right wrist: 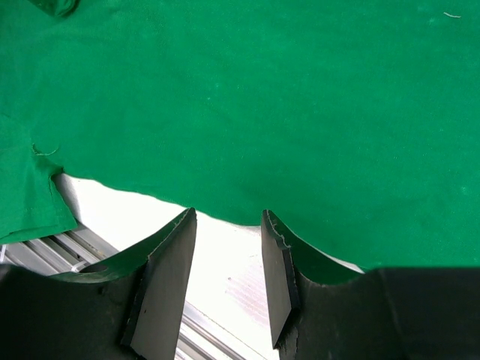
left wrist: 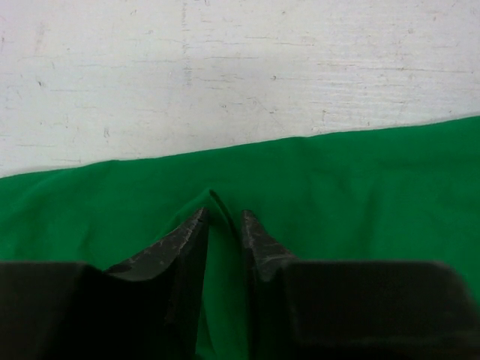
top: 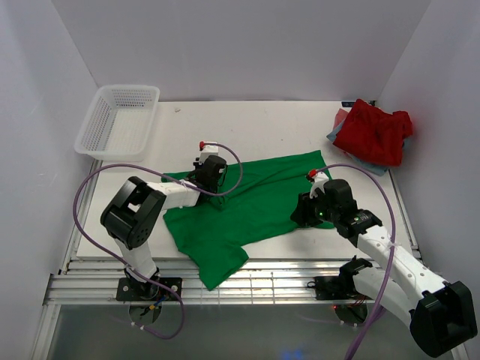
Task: Fold and stack the t-shirts
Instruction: Fold the tshirt
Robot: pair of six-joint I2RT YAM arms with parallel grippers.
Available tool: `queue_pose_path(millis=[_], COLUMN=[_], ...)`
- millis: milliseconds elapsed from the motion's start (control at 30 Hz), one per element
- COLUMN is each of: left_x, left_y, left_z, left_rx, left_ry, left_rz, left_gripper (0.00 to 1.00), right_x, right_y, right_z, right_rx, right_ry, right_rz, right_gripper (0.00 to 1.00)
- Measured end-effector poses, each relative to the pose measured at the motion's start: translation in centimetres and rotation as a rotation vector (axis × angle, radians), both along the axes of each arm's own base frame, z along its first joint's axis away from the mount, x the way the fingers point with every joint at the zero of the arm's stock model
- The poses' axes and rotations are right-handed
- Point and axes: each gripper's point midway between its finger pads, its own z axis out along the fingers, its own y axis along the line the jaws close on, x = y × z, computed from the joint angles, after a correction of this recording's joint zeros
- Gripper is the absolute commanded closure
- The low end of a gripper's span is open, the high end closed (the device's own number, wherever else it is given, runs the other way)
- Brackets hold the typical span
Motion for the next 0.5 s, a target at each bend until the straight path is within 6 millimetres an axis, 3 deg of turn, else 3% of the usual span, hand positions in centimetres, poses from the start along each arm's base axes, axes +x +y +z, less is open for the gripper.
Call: queue_pose_path(millis=[33,133,333,500], left_x=[0.0,-0.2,-1.2,-2.9], left_y=[0.0,0.0,0.7,1.7], left_z=[0.0,-0.2,-0.4,2.0], left_rx=[-0.005,-0.012,-0.014,-0.065], left_ry=[0.0,0.006,0.024,-0.009], left_rz=[0.004,0.011,0.024,0.04], left_gripper=[0.84,0.92,0.94,0.94], right_x=[0.0,0.0,0.1,0.1], right_y=[0.0,0.0,-0.1,-0.1], right_z=[0.0,0.0,0.0,0.0], right_rx=[0.0,-0.003,-0.006,-0.007], right_ry=[0.0,-0.003,-0.007,-0.009], right_rz=[0.0,-0.001,-0.002,0.0], right_gripper=[0.54,0.53,0.53,0.53])
